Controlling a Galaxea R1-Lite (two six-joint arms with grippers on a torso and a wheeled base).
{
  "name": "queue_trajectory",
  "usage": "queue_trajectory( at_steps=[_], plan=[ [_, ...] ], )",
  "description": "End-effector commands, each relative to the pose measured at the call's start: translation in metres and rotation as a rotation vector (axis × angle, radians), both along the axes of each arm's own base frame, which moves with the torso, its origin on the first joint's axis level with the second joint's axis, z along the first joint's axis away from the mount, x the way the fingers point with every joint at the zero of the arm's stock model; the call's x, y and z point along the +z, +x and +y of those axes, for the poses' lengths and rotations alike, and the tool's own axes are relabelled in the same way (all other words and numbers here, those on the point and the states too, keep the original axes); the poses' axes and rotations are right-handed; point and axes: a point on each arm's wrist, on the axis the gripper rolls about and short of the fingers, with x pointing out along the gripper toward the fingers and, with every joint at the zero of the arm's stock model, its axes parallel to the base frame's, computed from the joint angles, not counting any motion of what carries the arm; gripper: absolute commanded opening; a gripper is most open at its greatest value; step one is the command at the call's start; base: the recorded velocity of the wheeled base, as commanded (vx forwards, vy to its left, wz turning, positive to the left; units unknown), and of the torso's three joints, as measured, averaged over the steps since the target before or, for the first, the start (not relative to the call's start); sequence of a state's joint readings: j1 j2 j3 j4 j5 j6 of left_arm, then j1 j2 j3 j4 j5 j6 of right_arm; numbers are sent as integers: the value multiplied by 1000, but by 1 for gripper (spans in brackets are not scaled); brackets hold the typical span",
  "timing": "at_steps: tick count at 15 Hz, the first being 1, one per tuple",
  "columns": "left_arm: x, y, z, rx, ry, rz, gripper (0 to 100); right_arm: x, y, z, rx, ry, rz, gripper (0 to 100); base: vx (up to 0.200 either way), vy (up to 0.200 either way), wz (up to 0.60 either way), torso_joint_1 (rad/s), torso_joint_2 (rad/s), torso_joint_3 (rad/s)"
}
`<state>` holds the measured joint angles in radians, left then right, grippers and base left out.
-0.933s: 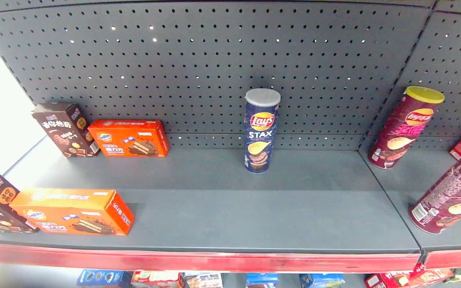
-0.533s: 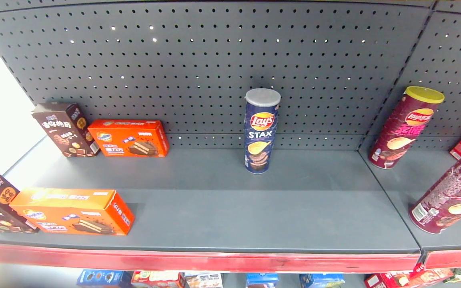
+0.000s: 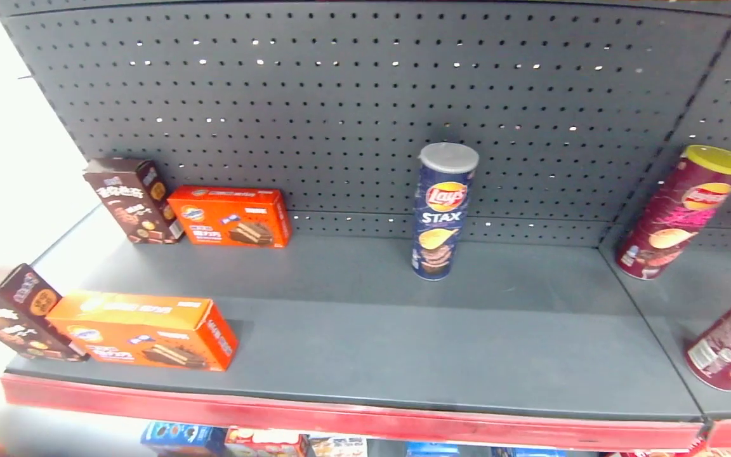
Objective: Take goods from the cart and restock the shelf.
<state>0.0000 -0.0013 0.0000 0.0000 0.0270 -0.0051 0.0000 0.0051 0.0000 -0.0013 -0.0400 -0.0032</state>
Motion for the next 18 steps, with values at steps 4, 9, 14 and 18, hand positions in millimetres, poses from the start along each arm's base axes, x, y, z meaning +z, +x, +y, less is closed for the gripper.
queue_trajectory(
  at_steps=[4, 9, 14, 18],
  plan=[
    [0, 0, 0, 1, -1, 0, 100, 0, 0, 0, 0, 0, -1, 100, 0, 0, 600, 8, 4, 1],
    [0, 0, 0, 1, 1, 0, 100, 0, 0, 0, -1, 3, -1, 100, 0, 0, 480, 4, 2, 2],
    [0, 0, 0, -7, 4, 0, 100, 0, 0, 0, -1, 3, -1, 100, 0, 0, 0, 0, 0, 0],
    [0, 0, 0, -1, 2, 3, 100, 0, 0, 0, -1, 3, -1, 100, 0, 0, 0, 0, 0, 0]
  ],
)
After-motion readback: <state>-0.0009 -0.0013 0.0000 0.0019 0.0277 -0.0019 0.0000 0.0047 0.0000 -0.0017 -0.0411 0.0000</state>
